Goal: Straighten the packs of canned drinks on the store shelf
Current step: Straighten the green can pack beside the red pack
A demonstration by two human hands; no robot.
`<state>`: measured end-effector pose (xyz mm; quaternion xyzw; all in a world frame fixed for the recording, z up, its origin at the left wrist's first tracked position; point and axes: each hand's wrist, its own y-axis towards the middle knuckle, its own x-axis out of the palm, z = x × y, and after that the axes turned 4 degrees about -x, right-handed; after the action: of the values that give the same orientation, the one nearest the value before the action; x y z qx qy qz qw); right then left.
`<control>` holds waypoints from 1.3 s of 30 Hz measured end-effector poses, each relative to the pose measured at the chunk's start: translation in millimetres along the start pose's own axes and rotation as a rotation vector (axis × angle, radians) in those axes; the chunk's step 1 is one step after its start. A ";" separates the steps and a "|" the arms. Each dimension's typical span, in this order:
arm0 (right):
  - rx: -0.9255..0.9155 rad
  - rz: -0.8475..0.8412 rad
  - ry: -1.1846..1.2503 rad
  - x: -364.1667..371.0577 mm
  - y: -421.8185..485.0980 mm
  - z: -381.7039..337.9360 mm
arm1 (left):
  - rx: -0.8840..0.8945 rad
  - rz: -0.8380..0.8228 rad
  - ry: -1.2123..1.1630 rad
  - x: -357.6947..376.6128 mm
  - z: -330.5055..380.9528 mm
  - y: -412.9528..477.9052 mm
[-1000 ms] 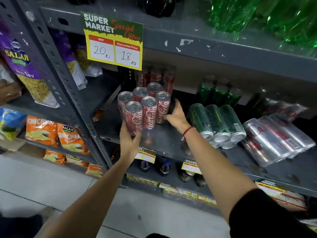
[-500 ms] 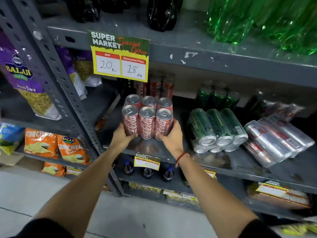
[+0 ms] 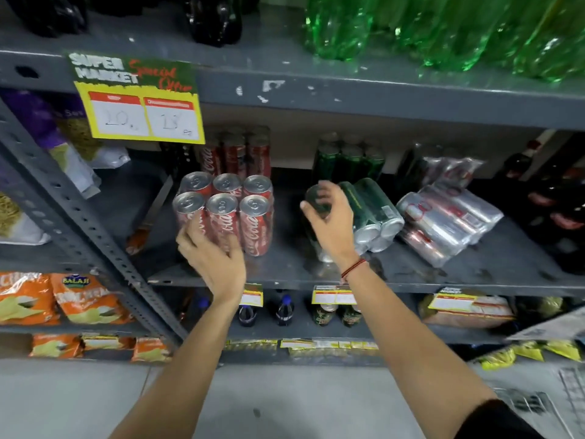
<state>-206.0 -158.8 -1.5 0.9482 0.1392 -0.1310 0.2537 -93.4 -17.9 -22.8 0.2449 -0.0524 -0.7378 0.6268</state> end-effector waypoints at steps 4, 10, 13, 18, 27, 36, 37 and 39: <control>0.039 0.098 -0.213 -56.6 41.0 17.2 | 0.116 -0.465 -0.078 44.4 31.6 -32.9; 0.378 -0.261 -0.553 -106.6 69.1 69.0 | -0.238 -0.784 0.029 117.2 62.6 -37.1; 0.485 -0.346 -0.452 -111.2 71.9 77.2 | -0.345 -0.771 0.080 143.3 62.6 -27.8; 0.497 -0.316 -0.323 -109.0 68.6 89.4 | -0.433 -0.636 0.032 153.9 71.8 -40.9; 0.295 -0.089 0.037 -119.9 11.4 107.7 | -0.089 -0.647 -0.096 123.2 53.8 -66.2; 0.276 -0.102 0.084 -128.1 -40.0 111.8 | 0.121 -0.659 0.075 110.6 30.1 -81.9; 0.264 -0.101 0.061 -130.6 -41.3 110.5 | 0.114 -0.654 0.073 112.7 27.2 -81.9; 0.198 -0.038 0.014 -137.4 -41.5 99.9 | 0.105 -0.647 0.072 115.4 25.8 -81.0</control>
<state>-364.9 -203.0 -59.7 0.9667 0.1452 -0.1424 0.1551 -188.2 -116.6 -65.5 0.3065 0.0125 -0.8860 0.3478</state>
